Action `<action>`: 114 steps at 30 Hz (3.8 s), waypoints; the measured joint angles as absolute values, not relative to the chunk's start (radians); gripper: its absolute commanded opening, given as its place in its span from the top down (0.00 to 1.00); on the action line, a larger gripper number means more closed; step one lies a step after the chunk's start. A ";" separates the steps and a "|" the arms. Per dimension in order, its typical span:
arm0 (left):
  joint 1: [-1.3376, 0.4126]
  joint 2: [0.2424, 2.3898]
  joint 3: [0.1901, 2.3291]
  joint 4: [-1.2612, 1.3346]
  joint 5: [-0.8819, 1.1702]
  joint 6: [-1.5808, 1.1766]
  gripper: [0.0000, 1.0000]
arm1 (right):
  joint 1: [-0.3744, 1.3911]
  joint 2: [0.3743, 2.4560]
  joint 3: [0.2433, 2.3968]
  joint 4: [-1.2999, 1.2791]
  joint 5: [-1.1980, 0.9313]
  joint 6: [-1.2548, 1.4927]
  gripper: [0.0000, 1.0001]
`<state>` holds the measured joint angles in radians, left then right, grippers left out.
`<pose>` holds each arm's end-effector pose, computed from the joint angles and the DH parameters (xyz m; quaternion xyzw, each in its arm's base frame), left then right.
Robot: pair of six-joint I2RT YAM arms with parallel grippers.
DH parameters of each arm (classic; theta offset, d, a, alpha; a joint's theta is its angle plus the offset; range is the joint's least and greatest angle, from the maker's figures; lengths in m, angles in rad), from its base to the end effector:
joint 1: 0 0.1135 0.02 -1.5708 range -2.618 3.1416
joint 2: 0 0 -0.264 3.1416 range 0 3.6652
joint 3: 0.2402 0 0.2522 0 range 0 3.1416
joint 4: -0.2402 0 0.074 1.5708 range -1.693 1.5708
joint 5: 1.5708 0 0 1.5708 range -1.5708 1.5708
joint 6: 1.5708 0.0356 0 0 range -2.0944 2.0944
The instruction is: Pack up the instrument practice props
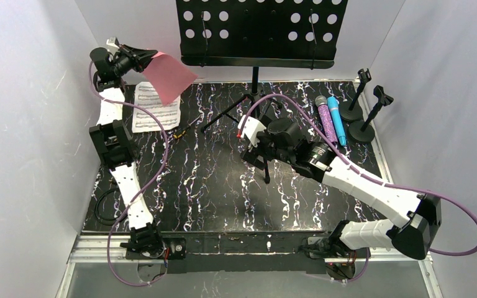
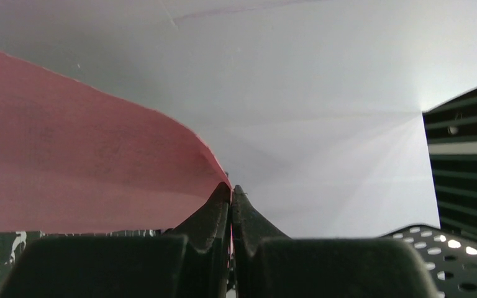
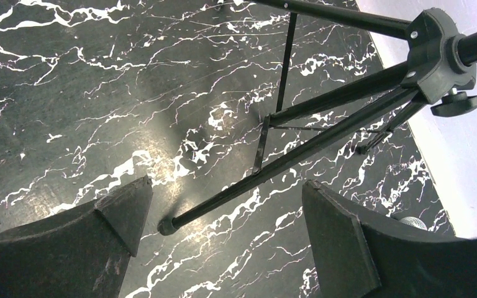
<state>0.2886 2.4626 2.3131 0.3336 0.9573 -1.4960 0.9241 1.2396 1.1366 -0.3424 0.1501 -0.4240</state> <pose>0.5542 0.1342 0.3194 -0.2193 0.6318 -0.6299 0.3949 0.1745 0.2223 0.3506 -0.4952 0.6839 0.0702 0.5311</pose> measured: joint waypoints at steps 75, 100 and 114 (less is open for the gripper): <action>0.413 1.460 0.838 -0.251 0.329 -0.855 0.31 | 0.924 1.164 1.129 -0.448 0.154 -0.392 0.01; 0.299 1.536 0.602 0.281 0.074 -1.152 0.81 | 0.924 1.167 1.114 -0.470 0.182 -0.418 0.01; 0.299 1.644 0.716 0.323 0.068 -1.134 0.75 | 0.924 1.181 1.114 -0.472 0.189 -0.427 0.01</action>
<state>0.2989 1.6436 0.7158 0.3225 0.0681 -1.1343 0.9241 1.1809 1.1145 -0.4725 0.1890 -0.4271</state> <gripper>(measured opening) 0.103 0.985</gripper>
